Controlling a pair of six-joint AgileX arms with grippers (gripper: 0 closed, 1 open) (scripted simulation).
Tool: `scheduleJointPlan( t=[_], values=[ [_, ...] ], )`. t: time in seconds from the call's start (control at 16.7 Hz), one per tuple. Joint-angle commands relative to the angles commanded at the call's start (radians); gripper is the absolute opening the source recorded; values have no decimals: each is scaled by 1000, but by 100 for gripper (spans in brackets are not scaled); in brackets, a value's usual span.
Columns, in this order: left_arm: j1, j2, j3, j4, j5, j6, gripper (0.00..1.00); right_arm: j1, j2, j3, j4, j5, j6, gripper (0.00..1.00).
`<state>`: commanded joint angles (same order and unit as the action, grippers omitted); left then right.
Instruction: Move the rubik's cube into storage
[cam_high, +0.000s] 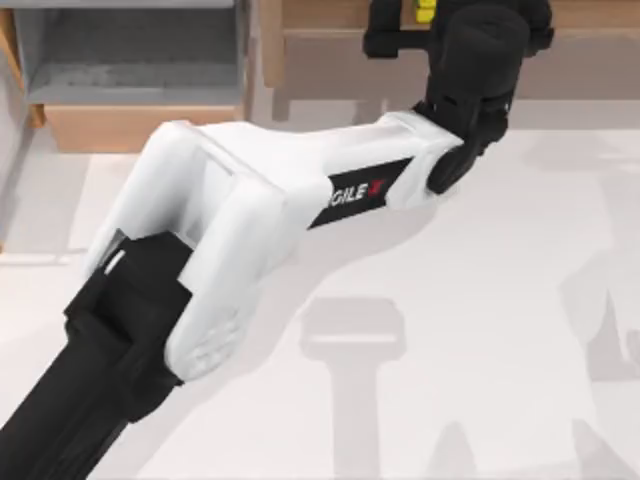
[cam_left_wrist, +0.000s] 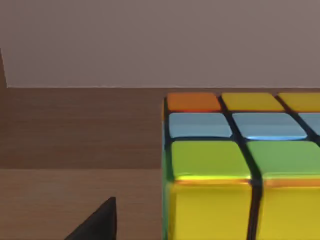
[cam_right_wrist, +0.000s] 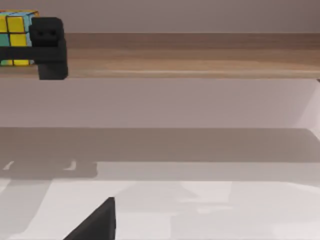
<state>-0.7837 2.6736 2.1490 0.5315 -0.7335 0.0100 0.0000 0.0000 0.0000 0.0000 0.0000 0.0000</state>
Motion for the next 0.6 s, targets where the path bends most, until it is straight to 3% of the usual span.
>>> scheduleJointPlan(
  t=[0.6],
  values=[
    [0,0,0,0,0,0,17,0,0,0,0,0,0,100]
  ],
)
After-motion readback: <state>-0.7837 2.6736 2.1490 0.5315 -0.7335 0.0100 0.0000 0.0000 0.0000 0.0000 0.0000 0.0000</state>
